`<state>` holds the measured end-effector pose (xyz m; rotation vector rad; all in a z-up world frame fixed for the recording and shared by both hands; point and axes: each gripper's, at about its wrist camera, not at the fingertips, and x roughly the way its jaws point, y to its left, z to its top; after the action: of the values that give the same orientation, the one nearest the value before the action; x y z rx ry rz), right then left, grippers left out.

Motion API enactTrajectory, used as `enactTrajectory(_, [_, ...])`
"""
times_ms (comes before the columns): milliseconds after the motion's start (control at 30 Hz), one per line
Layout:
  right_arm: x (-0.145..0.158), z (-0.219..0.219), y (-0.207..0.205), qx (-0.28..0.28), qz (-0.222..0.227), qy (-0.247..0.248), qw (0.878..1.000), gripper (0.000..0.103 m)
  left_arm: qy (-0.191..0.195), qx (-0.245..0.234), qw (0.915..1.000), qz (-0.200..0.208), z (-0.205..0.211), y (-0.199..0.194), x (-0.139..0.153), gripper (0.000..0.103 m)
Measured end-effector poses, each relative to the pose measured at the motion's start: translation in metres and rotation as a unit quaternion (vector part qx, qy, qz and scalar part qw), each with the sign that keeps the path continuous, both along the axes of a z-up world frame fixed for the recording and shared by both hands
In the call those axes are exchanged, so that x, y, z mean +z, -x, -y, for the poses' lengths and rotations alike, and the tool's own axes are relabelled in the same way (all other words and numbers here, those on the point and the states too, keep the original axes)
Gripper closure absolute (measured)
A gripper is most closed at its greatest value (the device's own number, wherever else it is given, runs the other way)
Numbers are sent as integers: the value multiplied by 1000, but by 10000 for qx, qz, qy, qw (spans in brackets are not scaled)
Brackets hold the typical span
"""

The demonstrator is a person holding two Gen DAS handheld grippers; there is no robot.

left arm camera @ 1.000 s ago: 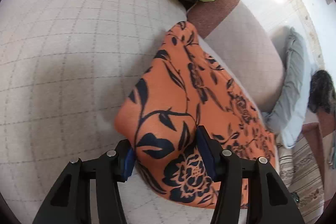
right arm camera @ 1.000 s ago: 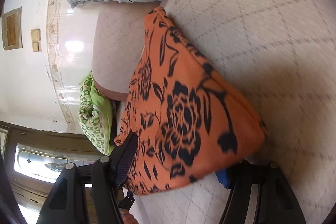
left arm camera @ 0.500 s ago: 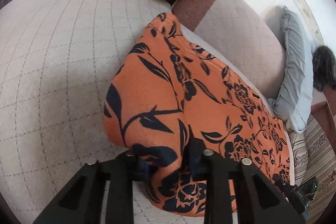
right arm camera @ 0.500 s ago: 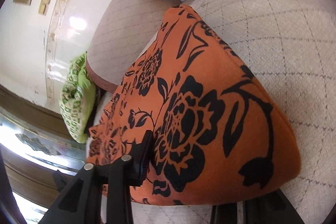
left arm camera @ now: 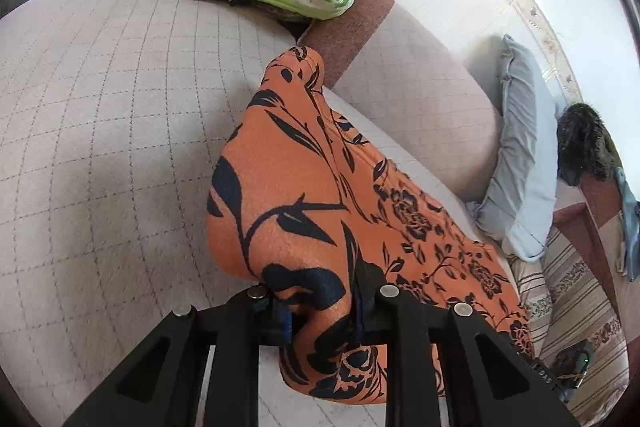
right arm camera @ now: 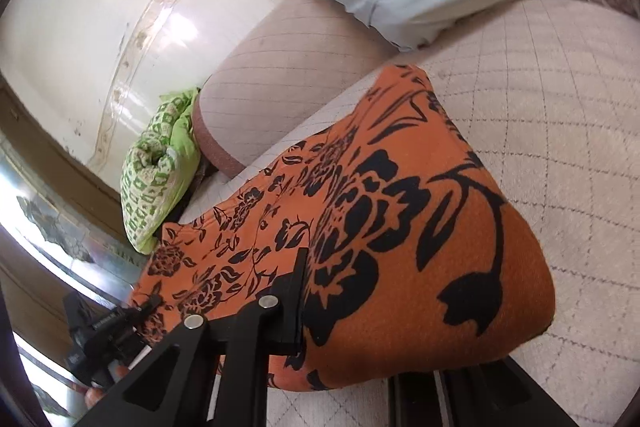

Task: Fold small clothes

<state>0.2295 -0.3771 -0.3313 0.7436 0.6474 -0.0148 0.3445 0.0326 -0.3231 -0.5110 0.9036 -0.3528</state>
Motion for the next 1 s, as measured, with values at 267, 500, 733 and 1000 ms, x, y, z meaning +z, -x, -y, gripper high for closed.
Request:
enactTrajectory(267, [11,-13,21,152,-45,148,9998,87,-178,-31,9998,116,-12,26,12,81])
enactTrajectory(500, [9,-29,47,339,-92,223,9991,87,-373,-130,9991,163,-29,65,18,81])
enactTrajectory(733, [-16,-33,48,472,-840,-15,9953,83,-859,46,9943,-629,-37,64,-13,74])
enactTrajectory(1000, [-22,-7,57,563,-1952,-825,9757,39,-1022,1399,9808,-899,-93,74,3,52])
